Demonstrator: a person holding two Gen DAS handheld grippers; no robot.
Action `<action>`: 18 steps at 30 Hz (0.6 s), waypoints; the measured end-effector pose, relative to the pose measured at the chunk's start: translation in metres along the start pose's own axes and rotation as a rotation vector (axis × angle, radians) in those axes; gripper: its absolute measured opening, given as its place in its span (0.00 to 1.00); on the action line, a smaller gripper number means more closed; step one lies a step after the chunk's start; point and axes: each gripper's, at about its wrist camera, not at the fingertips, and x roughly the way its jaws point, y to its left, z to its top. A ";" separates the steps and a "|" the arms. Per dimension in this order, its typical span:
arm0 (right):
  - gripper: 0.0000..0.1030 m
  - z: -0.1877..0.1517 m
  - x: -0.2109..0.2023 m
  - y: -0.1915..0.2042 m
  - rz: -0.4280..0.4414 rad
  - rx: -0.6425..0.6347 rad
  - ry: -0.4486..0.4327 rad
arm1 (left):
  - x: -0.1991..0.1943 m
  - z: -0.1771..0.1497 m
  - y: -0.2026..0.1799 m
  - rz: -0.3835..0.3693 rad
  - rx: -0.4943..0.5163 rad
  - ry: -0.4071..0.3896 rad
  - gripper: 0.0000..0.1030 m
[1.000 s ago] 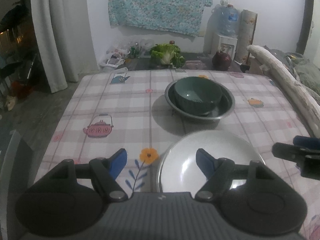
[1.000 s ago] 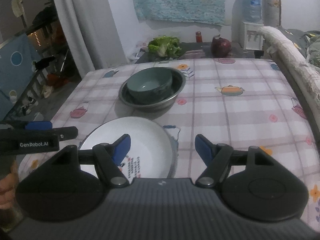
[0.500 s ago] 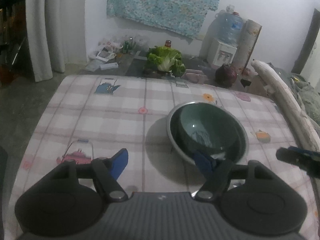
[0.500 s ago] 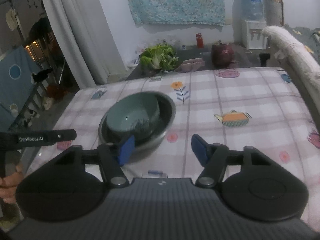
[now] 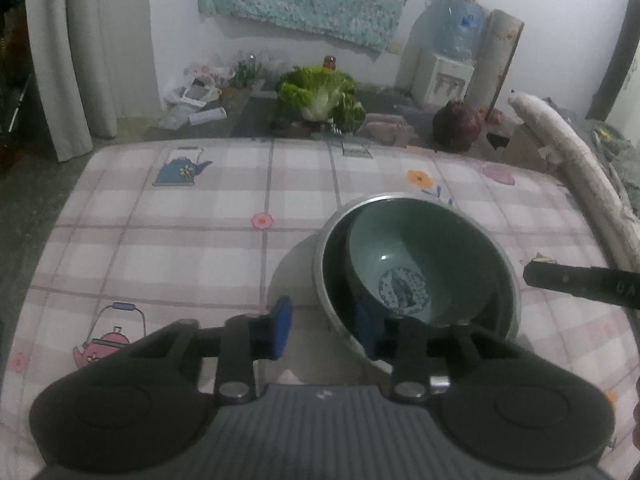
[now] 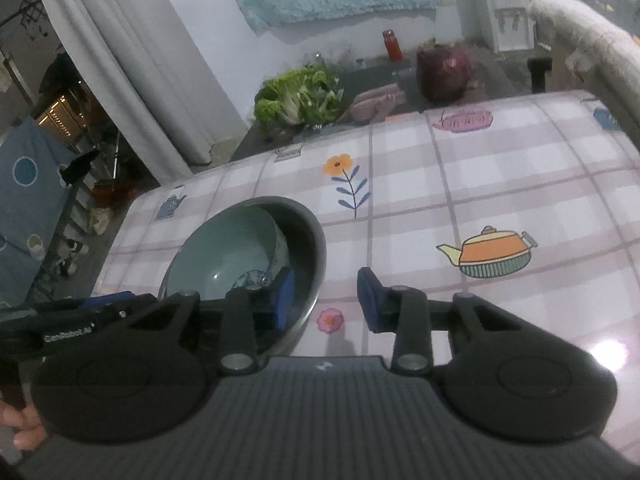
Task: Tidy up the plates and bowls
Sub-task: 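Close both grippers on the rim of the steel bowl holding the green bowl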
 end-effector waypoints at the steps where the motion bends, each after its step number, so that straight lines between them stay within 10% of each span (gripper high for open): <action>1: 0.32 0.000 0.003 -0.001 0.003 0.001 0.007 | 0.003 0.000 0.000 -0.001 0.000 0.008 0.28; 18: 0.11 0.002 0.051 -0.002 0.072 0.052 0.108 | 0.030 0.007 0.013 -0.076 -0.107 0.070 0.14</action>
